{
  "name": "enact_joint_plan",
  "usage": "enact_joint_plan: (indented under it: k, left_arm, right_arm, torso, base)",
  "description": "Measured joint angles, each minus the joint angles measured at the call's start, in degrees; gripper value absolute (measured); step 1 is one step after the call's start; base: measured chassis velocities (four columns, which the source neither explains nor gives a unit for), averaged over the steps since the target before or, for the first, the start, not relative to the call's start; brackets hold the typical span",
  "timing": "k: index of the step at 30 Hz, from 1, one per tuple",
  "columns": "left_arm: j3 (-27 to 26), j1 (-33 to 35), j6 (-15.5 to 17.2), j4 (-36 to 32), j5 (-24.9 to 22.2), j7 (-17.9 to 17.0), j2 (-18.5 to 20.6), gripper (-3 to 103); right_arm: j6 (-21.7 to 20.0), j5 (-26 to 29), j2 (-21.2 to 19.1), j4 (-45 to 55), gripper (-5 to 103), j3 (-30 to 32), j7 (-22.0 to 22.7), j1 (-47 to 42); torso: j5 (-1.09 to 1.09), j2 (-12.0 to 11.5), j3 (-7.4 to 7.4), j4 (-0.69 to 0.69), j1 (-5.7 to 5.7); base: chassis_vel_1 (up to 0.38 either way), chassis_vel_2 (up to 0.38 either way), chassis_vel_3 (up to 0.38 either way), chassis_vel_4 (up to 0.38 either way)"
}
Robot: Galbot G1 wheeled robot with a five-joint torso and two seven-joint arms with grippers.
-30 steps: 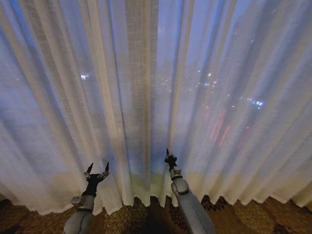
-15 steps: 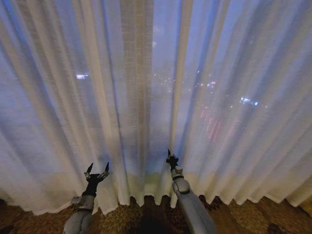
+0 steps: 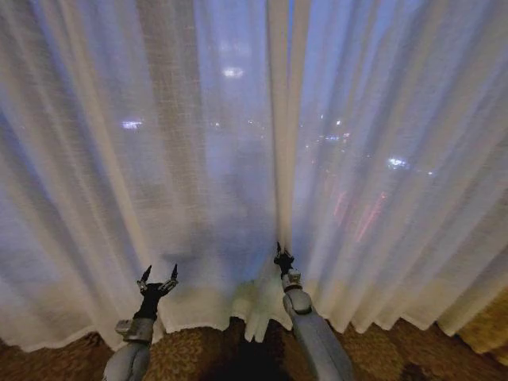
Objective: Open the curtains by pulling them apart, changing their state from closed to fully open.
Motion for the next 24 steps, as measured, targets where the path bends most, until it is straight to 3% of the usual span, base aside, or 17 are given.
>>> enact_joint_plan:
  k: [24]
  left_arm:
    - [0.0,0.0,0.0,0.0,0.0,0.0,0.0,100]
  right_arm:
    - [0.19,1.08,-1.49,1.94,0,0.3,-0.22,-1.78]
  torso:
    - [0.0,0.0,0.0,0.0,0.01]
  base:
    - [-0.352,-0.356,0.355,0.353]
